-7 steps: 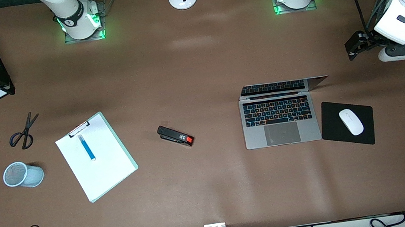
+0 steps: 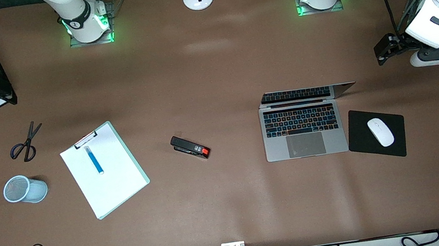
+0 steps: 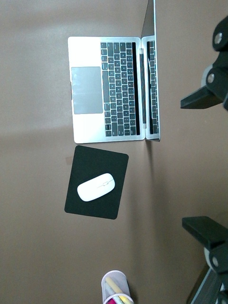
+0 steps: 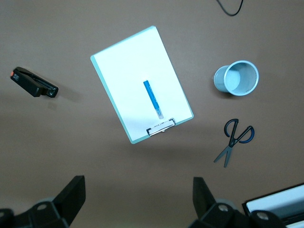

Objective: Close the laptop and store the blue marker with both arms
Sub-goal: 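Move the right gripper toward the blue marker on the clipboard, then lower the right gripper and grasp the blue marker on the clipboard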

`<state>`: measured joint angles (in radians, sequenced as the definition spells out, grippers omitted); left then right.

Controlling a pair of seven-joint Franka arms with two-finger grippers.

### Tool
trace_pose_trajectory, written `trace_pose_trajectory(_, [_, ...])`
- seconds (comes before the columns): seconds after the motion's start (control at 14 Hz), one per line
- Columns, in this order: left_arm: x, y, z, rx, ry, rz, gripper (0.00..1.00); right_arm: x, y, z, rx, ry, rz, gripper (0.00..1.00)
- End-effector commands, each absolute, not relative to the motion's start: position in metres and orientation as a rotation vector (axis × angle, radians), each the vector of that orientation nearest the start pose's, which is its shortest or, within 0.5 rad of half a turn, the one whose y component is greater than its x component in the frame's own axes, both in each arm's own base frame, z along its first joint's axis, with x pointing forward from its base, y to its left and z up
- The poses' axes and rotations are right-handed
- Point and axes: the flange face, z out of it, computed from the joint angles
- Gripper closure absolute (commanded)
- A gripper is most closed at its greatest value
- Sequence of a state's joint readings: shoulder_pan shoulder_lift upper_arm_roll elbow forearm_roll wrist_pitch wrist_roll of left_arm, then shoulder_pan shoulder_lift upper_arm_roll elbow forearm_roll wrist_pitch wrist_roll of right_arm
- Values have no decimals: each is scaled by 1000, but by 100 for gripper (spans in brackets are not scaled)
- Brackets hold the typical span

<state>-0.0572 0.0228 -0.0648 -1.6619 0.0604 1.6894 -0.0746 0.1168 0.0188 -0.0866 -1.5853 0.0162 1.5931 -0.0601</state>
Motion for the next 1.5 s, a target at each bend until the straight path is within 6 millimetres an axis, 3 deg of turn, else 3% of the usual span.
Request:
trace_pose_trajectory(0.0, [569,-66,584,-3095,78,-12,0,593,17,563,-3125,-153,68,0])
trace_pose_trajectory(0.29, [573,-69,568,-3096,90,55,0,636,20,473,-3123,-280,121,0])
trace_pose_trajectory(0.57, [579,-76,566,-3116,132,61,0,658,43,382,-3129,-384,140,0])
trace_pose_trajectory(0.64, [580,-76,565,-3116,159,64,0,663,47,362,-3117,-478,141,9])
trace_pose_trajectory(0.71, [581,-76,563,-3113,162,73,18,667,52,348,-3107,-551,125,17])
trace_pose_trajectory(0.79, [579,-76,559,-3108,161,115,57,669,55,337,-3106,-570,120,22])
trace_pose_trajectory(0.86, [576,-78,564,-3105,167,161,78,671,56,323,-3104,-592,133,23])
trace_pose_trajectory(0.93, [580,-83,562,-3105,173,192,91,671,56,310,-3093,-640,150,26])
trace_pose_trajectory(1.0, [584,-83,560,-3106,166,207,99,672,55,297,-3076,-704,168,30])
trace_pose_trajectory(1.07, [584,-84,560,-3105,168,216,100,671,55,283,-3058,-756,194,31])
trace_pose_trajectory(1.29, [580,-87,556,-3135,161,272,100,671,62,254,-3037,-833,220,50])
trace_pose_trajectory(1.43, [569,-103,549,-3127,131,376,100,673,63,238,-3014,-914,211,52])
